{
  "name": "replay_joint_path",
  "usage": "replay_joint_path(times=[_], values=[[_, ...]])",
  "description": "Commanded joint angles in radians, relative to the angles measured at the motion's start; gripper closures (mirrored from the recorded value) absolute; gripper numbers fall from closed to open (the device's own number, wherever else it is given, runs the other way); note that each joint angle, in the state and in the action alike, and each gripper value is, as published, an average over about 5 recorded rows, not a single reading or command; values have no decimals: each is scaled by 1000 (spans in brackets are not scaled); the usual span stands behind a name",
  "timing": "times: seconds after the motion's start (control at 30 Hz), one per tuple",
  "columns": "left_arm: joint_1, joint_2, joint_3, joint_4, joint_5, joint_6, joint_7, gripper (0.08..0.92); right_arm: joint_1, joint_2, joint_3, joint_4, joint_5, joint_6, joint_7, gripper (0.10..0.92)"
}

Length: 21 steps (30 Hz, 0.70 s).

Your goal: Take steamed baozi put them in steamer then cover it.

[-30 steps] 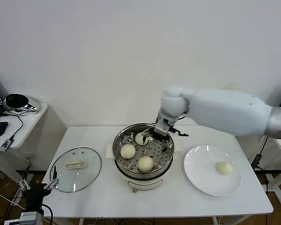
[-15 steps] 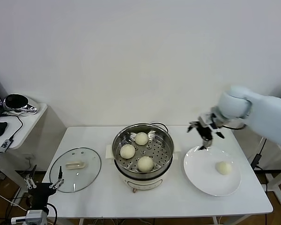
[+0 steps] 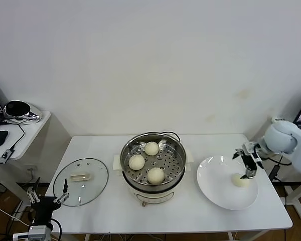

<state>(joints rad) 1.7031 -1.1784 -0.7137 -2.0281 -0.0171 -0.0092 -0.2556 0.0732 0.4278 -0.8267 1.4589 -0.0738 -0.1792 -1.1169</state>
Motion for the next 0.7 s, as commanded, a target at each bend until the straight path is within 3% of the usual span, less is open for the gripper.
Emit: replay_joint_path(times=[0.03, 0.7], values=[[3, 2, -5, 0, 0, 0, 1, 177, -285, 12, 226, -162, -180, 26, 16, 203], [17, -6, -29, -5, 20, -6, 1, 177, -285, 233, 232, -336, -204, 1, 84, 213]])
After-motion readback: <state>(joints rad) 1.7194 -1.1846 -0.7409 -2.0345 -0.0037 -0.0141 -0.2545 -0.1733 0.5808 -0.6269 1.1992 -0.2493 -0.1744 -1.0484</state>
